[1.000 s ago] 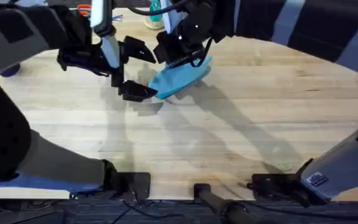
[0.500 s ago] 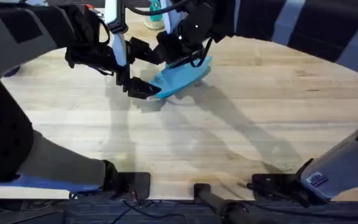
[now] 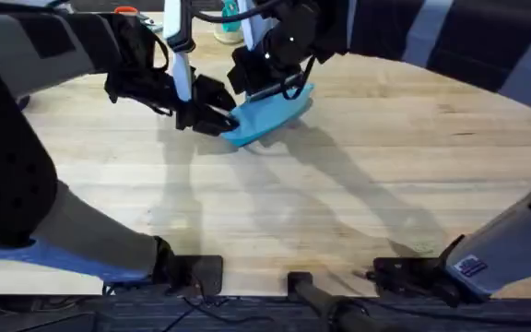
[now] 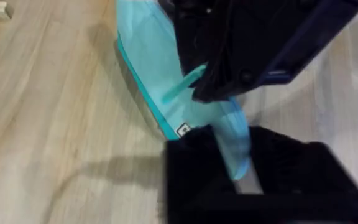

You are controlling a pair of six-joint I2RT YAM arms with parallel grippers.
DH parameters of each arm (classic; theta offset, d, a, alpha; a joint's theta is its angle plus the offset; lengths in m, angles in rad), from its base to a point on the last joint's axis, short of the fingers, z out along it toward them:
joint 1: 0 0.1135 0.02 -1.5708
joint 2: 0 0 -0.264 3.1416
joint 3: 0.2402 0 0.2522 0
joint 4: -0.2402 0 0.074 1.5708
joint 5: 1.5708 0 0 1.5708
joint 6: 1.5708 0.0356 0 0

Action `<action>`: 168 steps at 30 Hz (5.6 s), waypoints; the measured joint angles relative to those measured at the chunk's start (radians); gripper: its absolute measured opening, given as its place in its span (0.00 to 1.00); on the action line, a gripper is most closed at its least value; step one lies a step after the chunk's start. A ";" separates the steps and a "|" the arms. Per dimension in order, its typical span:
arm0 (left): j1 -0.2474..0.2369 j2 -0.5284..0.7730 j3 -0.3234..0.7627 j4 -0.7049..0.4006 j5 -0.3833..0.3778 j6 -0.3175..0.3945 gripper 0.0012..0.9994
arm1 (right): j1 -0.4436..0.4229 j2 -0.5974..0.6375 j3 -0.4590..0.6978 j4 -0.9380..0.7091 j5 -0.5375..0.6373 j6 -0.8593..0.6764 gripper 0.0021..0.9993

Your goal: Unzip the bag, pick up the pens from the table one at a time and place them inside, then zip the bag closed.

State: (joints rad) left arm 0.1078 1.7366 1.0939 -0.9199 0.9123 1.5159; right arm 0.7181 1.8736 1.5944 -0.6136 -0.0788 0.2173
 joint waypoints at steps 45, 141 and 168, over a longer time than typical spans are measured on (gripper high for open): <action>-0.005 0.007 0.000 0.000 0.000 -0.002 0.04 | -0.133 0.000 0.007 -0.135 0.263 -0.198 0.03; -0.008 -0.176 0.035 -0.139 -0.057 -0.109 1.00 | -0.453 -0.159 0.196 -0.483 0.108 -0.184 1.00; -0.008 -0.871 0.043 -0.151 -0.494 -1.025 1.00 | -0.453 -0.418 0.023 -0.607 0.109 -0.323 1.00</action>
State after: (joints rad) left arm 0.0998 0.8660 1.1370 -1.0710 0.4185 0.4914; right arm 0.2649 1.4556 1.6178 -1.2211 0.0299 -0.1059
